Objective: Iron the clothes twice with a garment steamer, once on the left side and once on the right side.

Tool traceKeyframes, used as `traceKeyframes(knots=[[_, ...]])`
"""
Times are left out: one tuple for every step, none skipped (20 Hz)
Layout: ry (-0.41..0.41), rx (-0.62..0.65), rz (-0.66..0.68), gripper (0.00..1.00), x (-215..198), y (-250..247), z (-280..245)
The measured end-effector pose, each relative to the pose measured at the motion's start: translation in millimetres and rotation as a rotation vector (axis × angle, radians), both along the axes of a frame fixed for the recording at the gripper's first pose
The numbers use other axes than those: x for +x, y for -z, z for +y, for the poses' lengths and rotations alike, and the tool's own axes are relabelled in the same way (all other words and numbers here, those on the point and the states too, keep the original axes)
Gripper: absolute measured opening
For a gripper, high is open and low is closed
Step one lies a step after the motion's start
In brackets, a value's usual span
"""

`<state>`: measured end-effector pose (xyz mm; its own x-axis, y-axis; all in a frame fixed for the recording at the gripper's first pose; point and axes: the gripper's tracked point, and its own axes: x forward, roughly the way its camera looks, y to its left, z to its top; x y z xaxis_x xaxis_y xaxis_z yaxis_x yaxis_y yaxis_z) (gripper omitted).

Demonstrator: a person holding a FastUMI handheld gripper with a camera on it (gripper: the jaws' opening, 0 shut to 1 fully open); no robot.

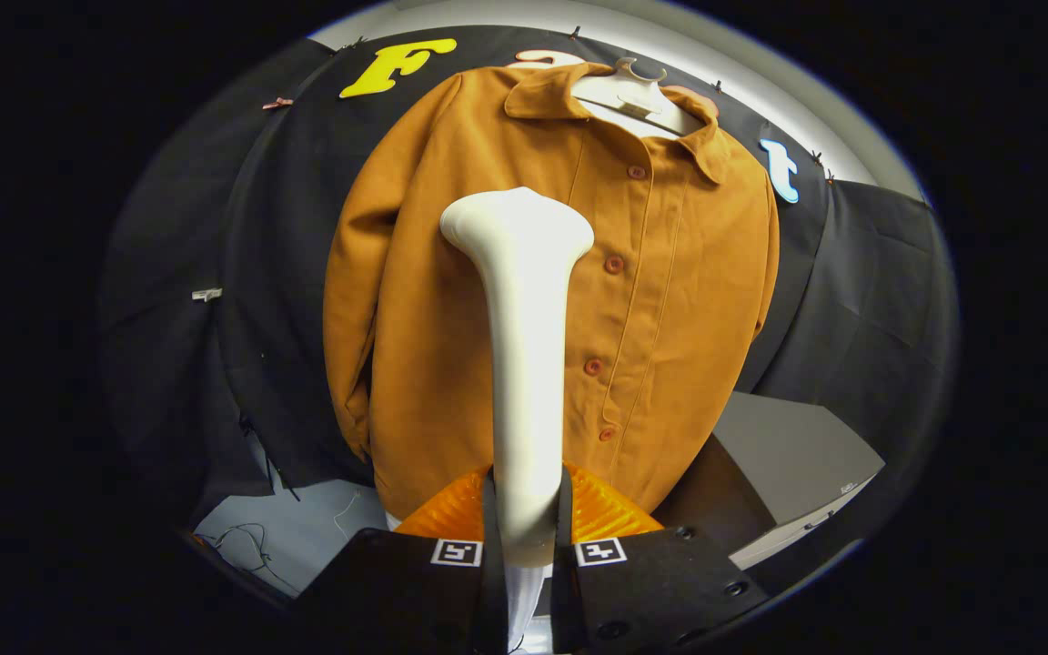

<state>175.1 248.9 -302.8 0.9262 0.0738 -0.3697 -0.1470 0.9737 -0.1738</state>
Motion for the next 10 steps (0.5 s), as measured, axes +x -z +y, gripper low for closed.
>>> traceKeyframes(knots=[[0.0, -0.007, 0.015, 0.23, -4, 8, -2], [0.0, -0.013, 0.029, 0.22, -6, 17, -5], [0.0, -0.016, 0.045, 0.22, -7, 24, -5], [-0.001, -0.018, 0.06, 0.22, -10, 32, -5], [-0.002, -0.019, 0.078, 0.22, -13, 40, -5], [-0.002, -0.02, 0.094, 0.22, -17, 46, -7], [-0.003, -0.02, 0.108, 0.22, -20, 53, -11], [-0.005, -0.021, 0.121, 0.22, -23, 58, -13], [-0.007, -0.023, 0.131, 0.22, -24, 63, -14], [-0.009, -0.026, 0.139, 0.22, -27, 66, -15]])
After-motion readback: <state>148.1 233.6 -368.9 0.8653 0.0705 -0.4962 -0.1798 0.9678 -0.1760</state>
